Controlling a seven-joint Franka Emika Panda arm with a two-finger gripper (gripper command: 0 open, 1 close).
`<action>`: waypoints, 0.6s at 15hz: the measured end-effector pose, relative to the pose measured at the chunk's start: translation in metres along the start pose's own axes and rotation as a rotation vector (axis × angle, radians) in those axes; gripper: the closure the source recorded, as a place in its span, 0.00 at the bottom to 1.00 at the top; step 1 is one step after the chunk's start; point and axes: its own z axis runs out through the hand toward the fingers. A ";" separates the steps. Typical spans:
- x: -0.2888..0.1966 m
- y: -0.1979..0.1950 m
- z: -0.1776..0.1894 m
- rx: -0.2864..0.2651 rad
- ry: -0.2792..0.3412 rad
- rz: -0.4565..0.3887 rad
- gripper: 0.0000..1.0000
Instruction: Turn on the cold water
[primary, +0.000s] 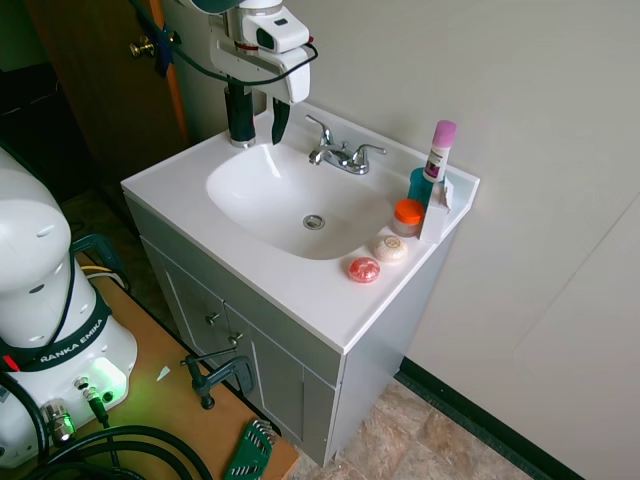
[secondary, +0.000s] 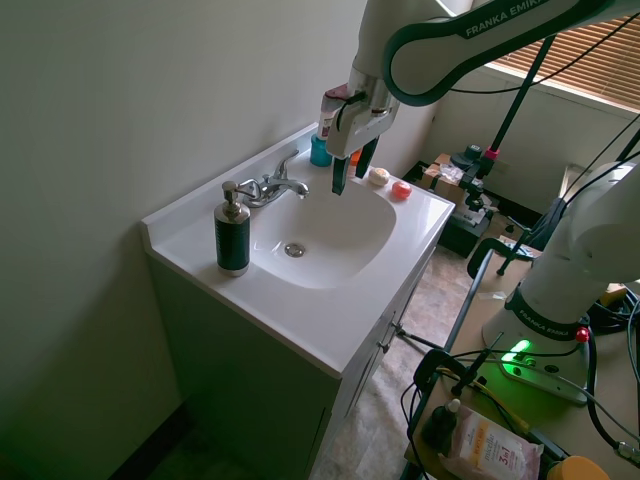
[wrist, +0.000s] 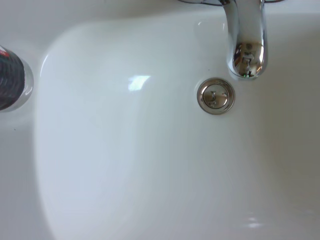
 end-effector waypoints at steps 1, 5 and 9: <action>0.000 0.000 0.000 0.000 -0.001 0.001 0.00; 0.027 -0.005 -0.018 0.031 0.025 0.036 0.00; 0.087 -0.031 -0.052 0.061 0.047 0.076 0.00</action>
